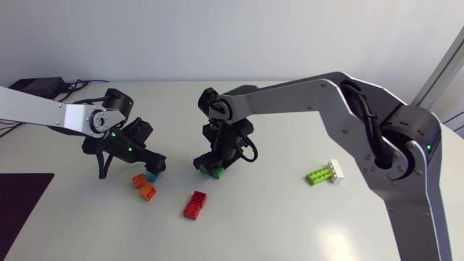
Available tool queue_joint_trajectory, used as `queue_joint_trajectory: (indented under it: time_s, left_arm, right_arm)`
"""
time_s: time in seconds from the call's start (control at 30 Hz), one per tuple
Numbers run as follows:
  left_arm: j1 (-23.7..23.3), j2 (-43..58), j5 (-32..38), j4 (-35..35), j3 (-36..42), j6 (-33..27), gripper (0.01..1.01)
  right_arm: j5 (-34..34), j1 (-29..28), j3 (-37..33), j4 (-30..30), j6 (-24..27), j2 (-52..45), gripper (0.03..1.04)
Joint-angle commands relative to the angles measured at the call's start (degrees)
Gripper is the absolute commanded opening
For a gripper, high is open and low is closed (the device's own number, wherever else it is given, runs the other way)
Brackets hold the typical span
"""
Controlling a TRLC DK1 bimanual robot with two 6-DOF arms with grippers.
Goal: Sort duplo bricks by size, large to the right and small to the left
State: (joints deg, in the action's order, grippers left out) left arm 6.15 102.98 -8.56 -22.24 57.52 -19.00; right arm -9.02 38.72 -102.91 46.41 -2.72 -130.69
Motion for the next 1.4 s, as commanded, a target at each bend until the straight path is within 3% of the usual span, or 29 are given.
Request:
queue_joint_trajectory:
  time_s: [0.0, 0.03, 0.13, 0.47, 0.6, 0.77, 1.13, 1.2, 1.3, 1.37]
  left_arm:
    - [-0.7, -1.2, -0.1, -0.3, -1.2, -1.2, 0.989]
    - [-0.7, -1.3, -0.1, -0.3, -1.3, -1.2, 0.989]
    - [-0.7, -1.6, -0.1, -0.3, -1.4, -1.2, 0.989]
    - [-1.0, -4.7, -0.1, -0.3, -2.5, -1.2, 0.989]
    - [0.7, -7.6, -0.7, -0.4, -2.8, -1.4, 0.989]
    - [6.1, -8.5, -1.4, -1.4, -2.8, -1.4, 0.989]
    - [13.9, -9.3, -2.6, -4.4, -4.1, -3.8, 0.989]
    - [15.6, -10.2, -5.0, -6.8, -4.5, -6.5, 0.989]
    - [18.7, -11.3, -5.9, -7.8, -5.8, -8.3, 0.989]
    - [20.0, -11.4, -6.0, -7.8, -5.8, -8.1, 0.989]
  right_arm:
    - [-0.1, -0.5, -0.4, 0.0, 0.0, 0.2, 0.17]
    - [-0.1, -0.7, -0.4, -0.1, -0.2, 0.4, 0.12]
    - [-0.1, -0.8, 0.8, 0.1, -0.2, 1.7, 0.09]
    - [0.3, -1.8, 14.8, -1.7, -0.4, 17.8, 0.09]
    - [0.4, -7.6, 21.6, -1.7, 0.1, 25.9, 0.09]
    - [-0.6, -17.5, 29.0, -1.7, 3.0, 30.1, 0.09]
    - [-3.6, -31.2, 37.0, -7.3, 5.7, 28.5, 0.10]
    - [-3.6, -32.4, 37.8, -7.9, 6.1, 28.3, 0.15]
    - [-2.9, -33.8, 38.3, -8.0, 6.6, 27.8, 0.45]
    - [-3.0, -34.6, 38.5, -8.1, 6.9, 27.4, 0.45]
